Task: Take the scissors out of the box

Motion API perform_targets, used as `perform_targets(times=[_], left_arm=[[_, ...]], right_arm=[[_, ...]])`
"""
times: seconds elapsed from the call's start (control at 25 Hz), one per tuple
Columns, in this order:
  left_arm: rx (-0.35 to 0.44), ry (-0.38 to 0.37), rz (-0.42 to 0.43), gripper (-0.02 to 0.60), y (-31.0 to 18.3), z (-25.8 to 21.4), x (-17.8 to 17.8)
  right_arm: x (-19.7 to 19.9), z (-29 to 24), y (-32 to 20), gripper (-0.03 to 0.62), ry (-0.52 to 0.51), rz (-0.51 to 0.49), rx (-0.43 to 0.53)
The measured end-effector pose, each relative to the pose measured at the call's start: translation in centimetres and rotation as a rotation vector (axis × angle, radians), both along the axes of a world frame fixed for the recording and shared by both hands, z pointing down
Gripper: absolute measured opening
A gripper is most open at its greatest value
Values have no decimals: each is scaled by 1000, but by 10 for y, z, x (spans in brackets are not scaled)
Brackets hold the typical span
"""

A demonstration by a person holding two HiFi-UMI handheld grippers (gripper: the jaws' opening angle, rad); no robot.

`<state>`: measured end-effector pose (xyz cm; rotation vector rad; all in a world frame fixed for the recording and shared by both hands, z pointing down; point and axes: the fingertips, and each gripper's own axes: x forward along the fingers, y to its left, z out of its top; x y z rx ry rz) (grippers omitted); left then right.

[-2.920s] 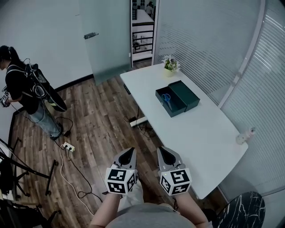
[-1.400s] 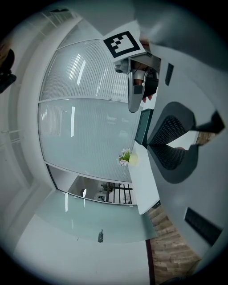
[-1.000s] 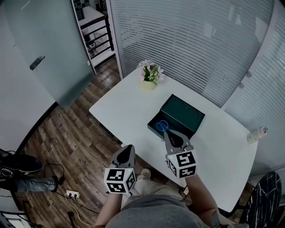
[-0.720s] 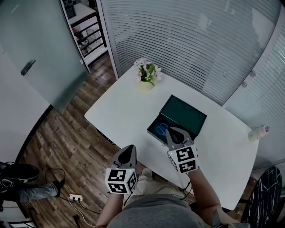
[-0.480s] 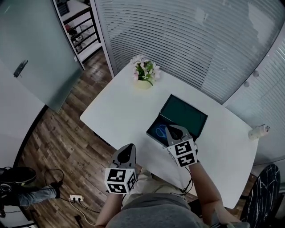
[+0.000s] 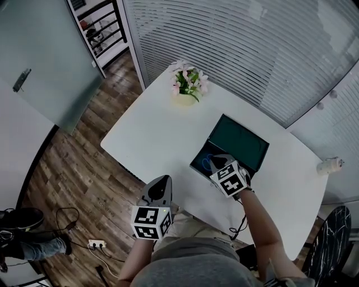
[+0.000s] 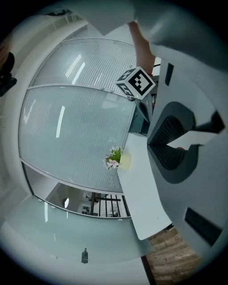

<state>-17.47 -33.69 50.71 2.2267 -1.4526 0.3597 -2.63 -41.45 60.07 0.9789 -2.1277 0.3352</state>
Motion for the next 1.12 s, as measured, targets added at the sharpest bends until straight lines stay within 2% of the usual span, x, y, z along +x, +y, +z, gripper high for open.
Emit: perform_targets(times=[0.08, 0.16, 0.32, 0.64, 1.12], left_arm=[[0, -1, 7, 6, -2, 0, -2], [0, -1, 13, 6, -5, 1, -3], [-4, 4, 27, 6, -11, 6, -1], [8, 17, 40, 6, -13, 3, 3], [15, 23, -13, 6, 5, -2, -16]], right_arm=[[-1, 7, 0, 11, 7, -16, -26], [-1, 15, 2, 102, 10, -34, -65], [8, 31, 1, 115, 55, -41, -115], [8, 46, 4, 115, 51, -49, -197], [5, 46, 4, 95, 77, -40, -189]])
